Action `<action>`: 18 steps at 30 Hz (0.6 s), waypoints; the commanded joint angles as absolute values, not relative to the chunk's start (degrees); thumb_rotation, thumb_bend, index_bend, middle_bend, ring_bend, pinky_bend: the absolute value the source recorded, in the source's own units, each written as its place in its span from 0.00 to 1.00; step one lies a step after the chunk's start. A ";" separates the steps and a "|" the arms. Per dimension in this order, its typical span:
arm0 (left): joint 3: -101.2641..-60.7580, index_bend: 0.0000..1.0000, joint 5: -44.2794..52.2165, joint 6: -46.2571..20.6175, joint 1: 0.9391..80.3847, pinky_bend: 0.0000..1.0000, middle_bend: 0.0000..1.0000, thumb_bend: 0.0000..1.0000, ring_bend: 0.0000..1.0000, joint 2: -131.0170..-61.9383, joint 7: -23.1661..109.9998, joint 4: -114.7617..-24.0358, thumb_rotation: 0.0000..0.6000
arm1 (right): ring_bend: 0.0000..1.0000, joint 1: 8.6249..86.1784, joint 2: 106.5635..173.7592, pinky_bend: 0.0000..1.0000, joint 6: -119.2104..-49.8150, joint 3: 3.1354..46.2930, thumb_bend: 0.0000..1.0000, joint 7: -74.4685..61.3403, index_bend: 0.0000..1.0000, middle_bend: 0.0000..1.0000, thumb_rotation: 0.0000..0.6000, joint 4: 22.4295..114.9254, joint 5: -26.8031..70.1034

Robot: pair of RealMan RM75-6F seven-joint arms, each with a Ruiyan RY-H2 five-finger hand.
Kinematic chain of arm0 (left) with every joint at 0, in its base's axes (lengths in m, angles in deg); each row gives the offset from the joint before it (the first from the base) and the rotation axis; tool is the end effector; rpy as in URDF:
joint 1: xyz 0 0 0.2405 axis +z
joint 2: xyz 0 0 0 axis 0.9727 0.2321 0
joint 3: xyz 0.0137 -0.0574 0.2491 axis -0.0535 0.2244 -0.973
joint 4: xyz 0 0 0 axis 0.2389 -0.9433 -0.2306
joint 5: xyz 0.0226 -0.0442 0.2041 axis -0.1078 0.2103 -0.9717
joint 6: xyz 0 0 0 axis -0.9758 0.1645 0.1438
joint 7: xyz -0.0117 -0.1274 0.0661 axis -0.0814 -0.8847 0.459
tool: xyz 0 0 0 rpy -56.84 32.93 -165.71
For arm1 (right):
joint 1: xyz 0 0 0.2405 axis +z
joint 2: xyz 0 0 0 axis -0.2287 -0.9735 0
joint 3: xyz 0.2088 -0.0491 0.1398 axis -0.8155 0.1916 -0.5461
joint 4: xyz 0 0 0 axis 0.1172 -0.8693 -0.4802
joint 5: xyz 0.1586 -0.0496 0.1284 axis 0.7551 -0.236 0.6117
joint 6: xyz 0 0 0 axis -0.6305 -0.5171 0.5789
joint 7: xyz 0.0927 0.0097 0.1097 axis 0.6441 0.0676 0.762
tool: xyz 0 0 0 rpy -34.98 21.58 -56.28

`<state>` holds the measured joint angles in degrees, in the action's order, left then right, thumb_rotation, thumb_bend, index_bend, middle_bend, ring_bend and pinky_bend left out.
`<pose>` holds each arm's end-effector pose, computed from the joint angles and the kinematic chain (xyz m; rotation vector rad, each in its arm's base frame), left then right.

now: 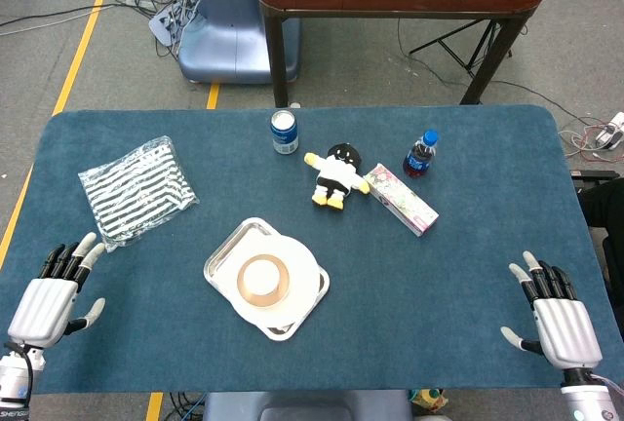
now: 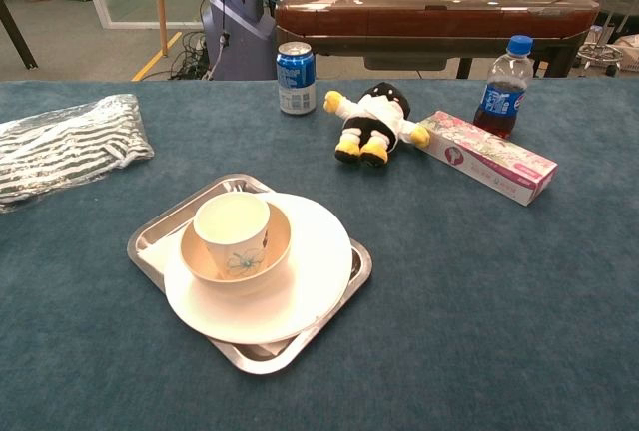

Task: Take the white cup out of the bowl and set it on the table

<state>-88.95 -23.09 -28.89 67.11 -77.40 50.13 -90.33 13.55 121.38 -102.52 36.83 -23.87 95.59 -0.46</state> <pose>-0.2954 0.1943 0.1382 -1.5732 -0.8371 -0.8260 -0.3011 -0.1363 0.1269 1.4675 -0.9724 0.6707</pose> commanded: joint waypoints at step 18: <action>-88.87 0.00 -21.83 -27.16 66.47 0.00 0.00 0.32 0.00 -77.65 50.60 -90.12 1.00 | 0.00 14.59 121.65 0.00 -100.41 36.05 0.22 -23.98 0.00 0.00 1.00 95.28 1.52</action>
